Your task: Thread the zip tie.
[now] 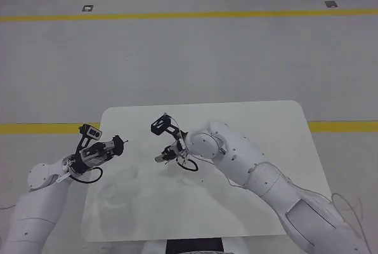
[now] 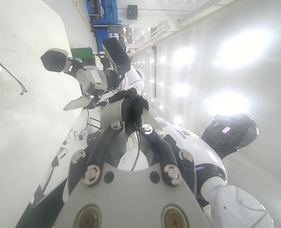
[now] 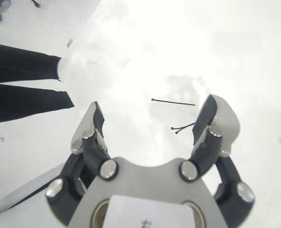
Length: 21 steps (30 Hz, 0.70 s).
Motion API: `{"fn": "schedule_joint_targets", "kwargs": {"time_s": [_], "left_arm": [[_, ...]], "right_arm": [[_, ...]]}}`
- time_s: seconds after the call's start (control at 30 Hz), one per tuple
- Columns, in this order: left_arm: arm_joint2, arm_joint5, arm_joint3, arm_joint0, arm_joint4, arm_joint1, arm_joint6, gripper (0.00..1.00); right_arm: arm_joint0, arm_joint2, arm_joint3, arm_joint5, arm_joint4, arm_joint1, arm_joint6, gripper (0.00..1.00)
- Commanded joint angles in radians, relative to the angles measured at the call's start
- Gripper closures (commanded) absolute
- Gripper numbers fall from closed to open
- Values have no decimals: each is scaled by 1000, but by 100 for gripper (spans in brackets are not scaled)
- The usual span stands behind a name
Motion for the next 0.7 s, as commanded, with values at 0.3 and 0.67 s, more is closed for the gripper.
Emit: {"fn": "schedule_joint_targets", "kwargs": {"time_s": [0.3, 0.67], "left_arm": [[0, 0, 0, 0, 0, 0, 0, 100], [0, 0, 0, 0, 0, 0, 0, 100]], "right_arm": [[62, -86, 64, 45, -148, -35, 17, 0], [53, -93, 110, -58, -258, -29, -44, 0]]}}
